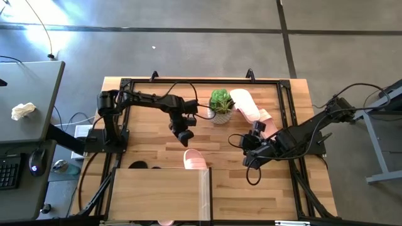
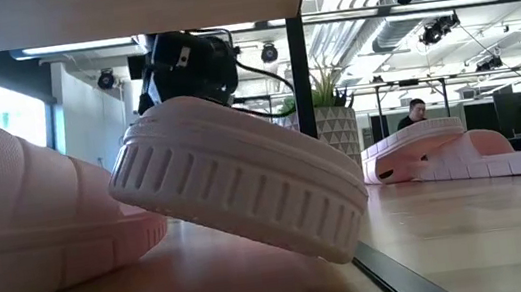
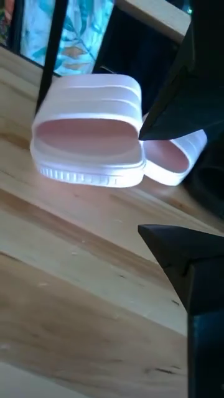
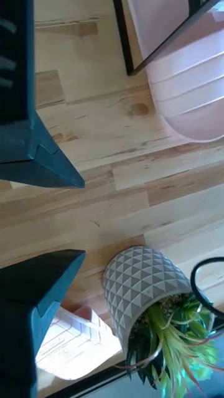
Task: Pick and place slides into the shelf
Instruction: Put the pink slide under the shelf
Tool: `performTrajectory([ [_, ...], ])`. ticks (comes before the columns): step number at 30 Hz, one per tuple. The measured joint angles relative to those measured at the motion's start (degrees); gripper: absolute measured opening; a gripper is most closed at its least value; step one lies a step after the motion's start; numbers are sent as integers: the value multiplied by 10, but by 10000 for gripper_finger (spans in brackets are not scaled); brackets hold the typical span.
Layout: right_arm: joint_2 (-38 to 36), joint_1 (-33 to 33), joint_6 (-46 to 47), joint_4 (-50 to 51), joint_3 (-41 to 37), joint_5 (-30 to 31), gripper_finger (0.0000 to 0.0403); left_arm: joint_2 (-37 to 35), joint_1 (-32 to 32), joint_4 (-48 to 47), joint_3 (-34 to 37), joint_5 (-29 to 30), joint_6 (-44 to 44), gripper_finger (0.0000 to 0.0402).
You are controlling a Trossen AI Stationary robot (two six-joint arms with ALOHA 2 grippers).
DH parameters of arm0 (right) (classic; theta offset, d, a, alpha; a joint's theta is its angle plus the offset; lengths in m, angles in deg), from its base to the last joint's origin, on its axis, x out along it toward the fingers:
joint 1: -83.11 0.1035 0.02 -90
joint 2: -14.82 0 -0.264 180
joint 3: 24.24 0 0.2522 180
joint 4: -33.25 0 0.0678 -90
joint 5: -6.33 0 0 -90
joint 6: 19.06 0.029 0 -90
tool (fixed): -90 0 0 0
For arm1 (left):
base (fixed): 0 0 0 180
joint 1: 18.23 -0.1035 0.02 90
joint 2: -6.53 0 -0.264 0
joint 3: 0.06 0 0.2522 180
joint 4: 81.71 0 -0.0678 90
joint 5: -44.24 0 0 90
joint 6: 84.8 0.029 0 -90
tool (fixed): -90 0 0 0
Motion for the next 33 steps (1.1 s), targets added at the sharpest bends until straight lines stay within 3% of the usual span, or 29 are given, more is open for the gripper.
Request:
performTrajectory([
  [16, 0, 0, 0, 14, 0, -3, 161, 21, 61, 53, 3, -3, -20, 215],
  [23, 0, 0, -1, 14, 0, -3, 161, 39, 67, 60, 1, 42, -27, 215],
  [29, 0, 0, -5, 15, 0, -7, 161, 50, 68, 71, 3, 13, -25, 214],
  [33, 0, 0, -5, 17, 0, -9, 161, 60, 72, 85, 3, 4, -18, 187],
])
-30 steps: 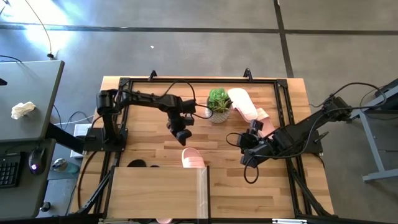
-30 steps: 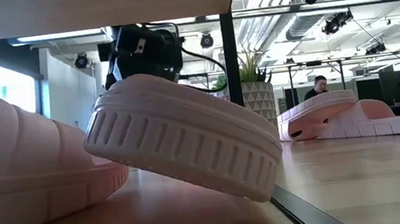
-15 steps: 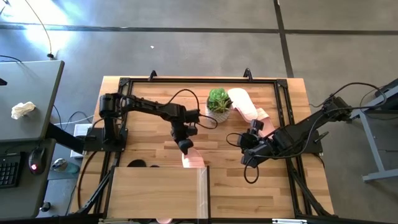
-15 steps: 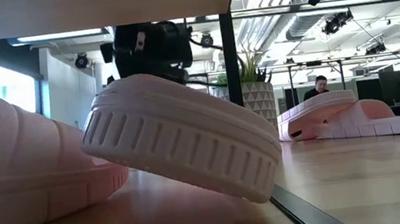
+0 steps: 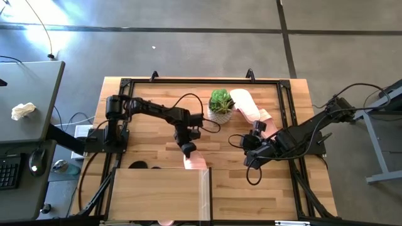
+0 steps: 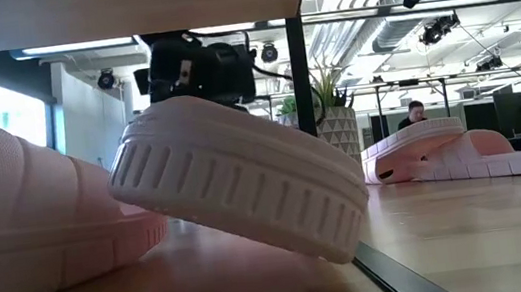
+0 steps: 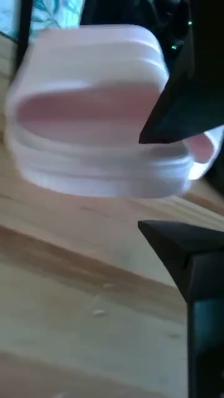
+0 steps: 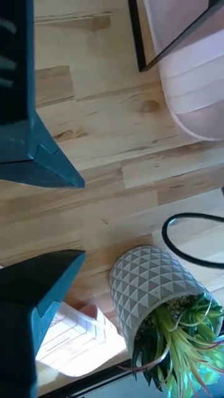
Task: Pick and place slides into the shelf
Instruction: Put the pink slide under the shelf
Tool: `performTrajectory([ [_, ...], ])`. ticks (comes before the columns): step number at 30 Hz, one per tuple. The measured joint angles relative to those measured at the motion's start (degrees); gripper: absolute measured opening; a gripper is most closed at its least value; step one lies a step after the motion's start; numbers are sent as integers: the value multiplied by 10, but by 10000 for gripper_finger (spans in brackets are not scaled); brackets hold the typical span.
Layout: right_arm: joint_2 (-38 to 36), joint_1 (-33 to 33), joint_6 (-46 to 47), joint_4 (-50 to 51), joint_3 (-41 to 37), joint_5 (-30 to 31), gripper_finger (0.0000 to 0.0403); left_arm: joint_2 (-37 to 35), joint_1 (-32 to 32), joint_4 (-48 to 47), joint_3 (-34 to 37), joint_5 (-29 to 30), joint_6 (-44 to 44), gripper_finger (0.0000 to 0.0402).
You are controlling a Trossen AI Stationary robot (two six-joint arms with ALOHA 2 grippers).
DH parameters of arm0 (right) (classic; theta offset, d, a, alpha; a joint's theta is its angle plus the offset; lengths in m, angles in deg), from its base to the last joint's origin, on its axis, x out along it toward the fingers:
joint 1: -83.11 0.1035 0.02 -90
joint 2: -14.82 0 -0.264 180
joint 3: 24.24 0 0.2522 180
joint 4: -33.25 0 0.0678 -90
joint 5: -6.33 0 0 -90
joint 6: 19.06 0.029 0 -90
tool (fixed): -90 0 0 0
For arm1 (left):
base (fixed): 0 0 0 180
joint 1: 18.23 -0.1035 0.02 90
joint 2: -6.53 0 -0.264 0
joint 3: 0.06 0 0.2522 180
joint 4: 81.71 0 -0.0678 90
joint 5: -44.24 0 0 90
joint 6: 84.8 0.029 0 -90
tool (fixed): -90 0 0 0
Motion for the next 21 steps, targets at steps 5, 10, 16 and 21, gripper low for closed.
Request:
performTrajectory([
  [5, 0, 0, 0, 5, 0, 0, 161, -1, -2, 27, -1, -1, 0, 114],
  [10, 0, 0, 0, 8, 0, 0, 161, -1, -2, 34, -1, -3, 7, 26],
  [16, 0, 0, 0, 8, 0, 3, 161, -1, -2, 36, -5, 21, 34, 40],
  [21, 0, 0, 0, 8, 0, 11, 161, -2, -1, 29, -22, 34, 77, 24],
])
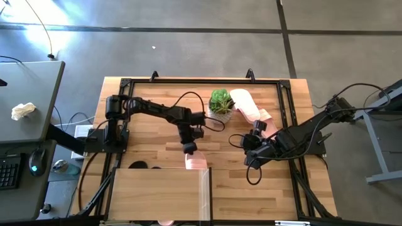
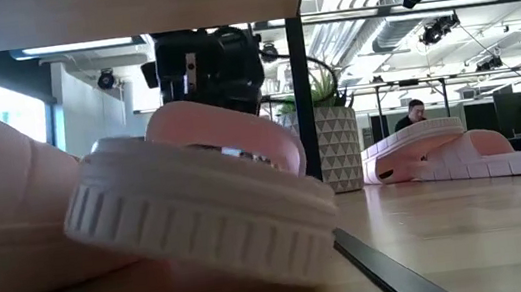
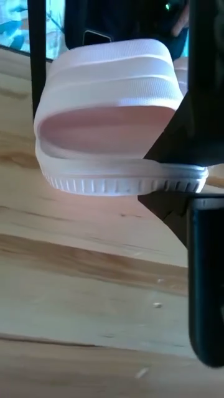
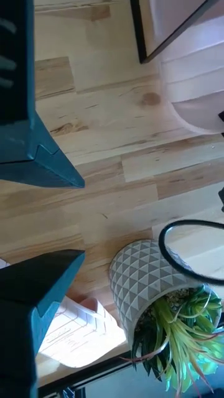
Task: Pick and place slides into the shelf
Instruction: Put the pink slide under the shelf
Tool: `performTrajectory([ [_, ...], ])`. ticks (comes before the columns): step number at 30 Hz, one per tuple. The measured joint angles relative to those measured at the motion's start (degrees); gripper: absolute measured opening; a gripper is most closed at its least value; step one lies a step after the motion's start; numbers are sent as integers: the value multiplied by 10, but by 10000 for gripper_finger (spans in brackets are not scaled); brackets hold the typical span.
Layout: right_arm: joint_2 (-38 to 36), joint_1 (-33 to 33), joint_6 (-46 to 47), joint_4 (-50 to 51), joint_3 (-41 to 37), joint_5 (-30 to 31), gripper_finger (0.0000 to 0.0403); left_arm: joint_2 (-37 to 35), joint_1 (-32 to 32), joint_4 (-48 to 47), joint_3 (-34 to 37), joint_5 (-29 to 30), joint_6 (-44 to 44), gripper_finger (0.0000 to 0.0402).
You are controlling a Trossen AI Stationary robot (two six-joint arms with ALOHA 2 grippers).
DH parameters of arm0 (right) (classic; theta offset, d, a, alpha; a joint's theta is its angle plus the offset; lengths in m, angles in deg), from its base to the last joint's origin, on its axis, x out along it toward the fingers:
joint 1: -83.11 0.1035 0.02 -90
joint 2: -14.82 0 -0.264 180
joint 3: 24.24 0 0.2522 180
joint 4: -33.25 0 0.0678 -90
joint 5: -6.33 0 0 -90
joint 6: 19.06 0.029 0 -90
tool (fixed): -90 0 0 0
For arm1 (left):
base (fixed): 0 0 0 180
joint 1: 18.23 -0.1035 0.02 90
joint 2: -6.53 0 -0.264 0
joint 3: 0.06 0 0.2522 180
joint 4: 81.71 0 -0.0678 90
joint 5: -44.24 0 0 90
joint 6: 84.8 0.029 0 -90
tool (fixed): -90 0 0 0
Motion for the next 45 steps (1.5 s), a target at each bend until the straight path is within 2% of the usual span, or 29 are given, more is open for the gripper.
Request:
performTrajectory([
  [4, 0, 0, 0, 0, 0, 2, 161, 0, 0, -25, -25, 9, 27, 22],
  [14, 0, 0, 1, 0, 0, 11, 161, 0, 0, -145, -98, 102, 172, 25],
  [25, 0, 0, 6, -1, 0, 18, 161, 0, 0, -201, -130, 148, 239, 26],
  [36, 0, 0, 18, -3, 0, 18, 161, 0, -1, -171, -131, 130, 240, 22],
  [41, 0, 0, 20, -3, 0, 18, 161, 0, -1, -154, -131, 77, 234, 19],
  [45, 0, 0, 20, -3, 0, 18, 161, 0, 8, -154, -131, 76, 223, 20],
])
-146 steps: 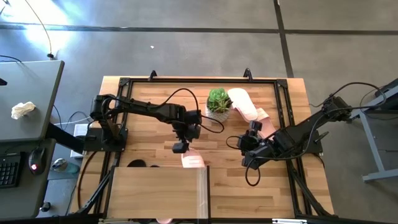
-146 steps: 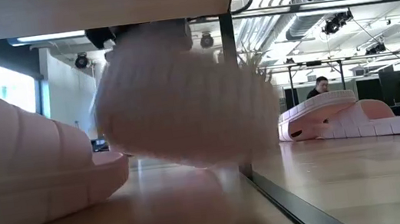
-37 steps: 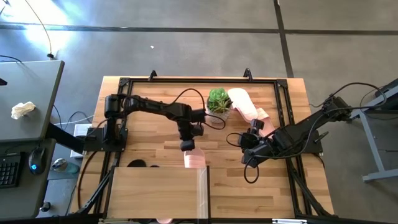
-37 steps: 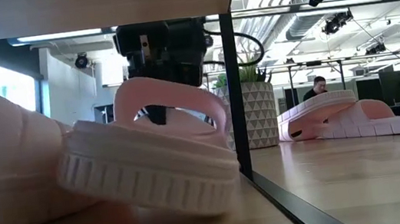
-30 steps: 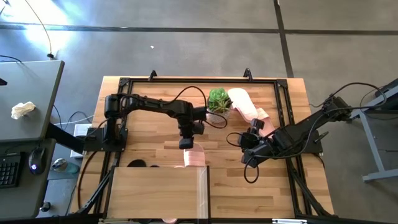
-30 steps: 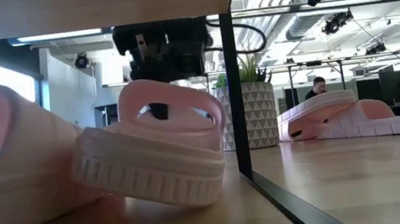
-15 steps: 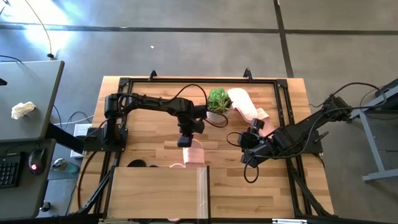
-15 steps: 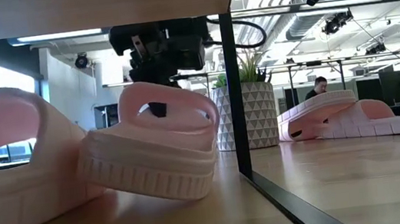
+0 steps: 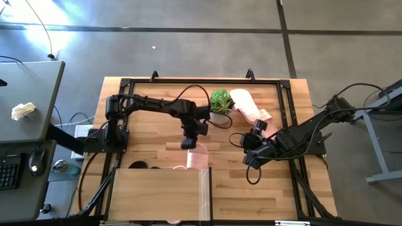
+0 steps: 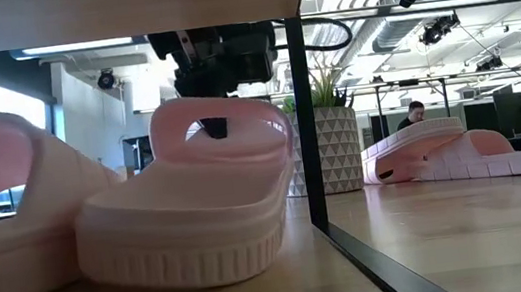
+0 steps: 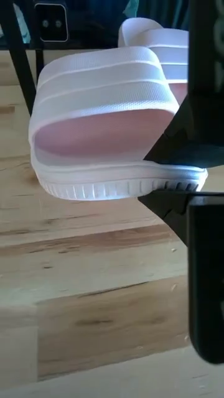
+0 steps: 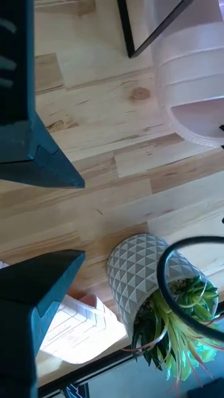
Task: Pick and place slides into the shelf
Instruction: Put the pink slide under the shelf
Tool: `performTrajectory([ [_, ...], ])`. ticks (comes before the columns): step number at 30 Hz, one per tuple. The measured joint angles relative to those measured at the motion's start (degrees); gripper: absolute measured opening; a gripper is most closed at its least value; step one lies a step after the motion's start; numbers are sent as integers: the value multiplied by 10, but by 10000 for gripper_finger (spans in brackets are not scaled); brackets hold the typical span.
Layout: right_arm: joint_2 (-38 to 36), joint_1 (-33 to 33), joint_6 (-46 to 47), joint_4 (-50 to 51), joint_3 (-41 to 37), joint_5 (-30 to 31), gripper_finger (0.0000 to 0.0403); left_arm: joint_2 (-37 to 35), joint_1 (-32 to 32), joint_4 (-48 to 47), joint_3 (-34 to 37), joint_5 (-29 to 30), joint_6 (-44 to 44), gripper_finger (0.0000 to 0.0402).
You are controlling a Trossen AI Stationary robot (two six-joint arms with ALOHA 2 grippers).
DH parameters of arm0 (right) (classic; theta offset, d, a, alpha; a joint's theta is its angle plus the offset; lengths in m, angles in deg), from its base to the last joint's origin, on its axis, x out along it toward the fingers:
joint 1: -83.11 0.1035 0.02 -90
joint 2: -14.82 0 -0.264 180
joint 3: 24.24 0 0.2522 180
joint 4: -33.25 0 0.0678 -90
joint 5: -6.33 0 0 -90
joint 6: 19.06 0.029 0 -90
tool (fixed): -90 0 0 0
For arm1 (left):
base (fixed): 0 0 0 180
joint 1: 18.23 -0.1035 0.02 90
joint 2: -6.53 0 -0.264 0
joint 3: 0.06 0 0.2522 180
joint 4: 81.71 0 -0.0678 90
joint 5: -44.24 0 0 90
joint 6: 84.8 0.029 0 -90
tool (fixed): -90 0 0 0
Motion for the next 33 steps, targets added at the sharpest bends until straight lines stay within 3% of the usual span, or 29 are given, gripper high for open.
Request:
performTrajectory([
  [9, 8, 0, -2, -2, -1, 8, 161, 0, 35, 11, 0, -3, -2, 21],
  [21, 7, 4, 10, -194, -141, -45, 161, 0, 42, 14, 0, -24, 11, 19],
  [33, 6, 16, -36, -232, -129, -59, 161, 0, 54, 14, 0, -76, 15, 19],
])
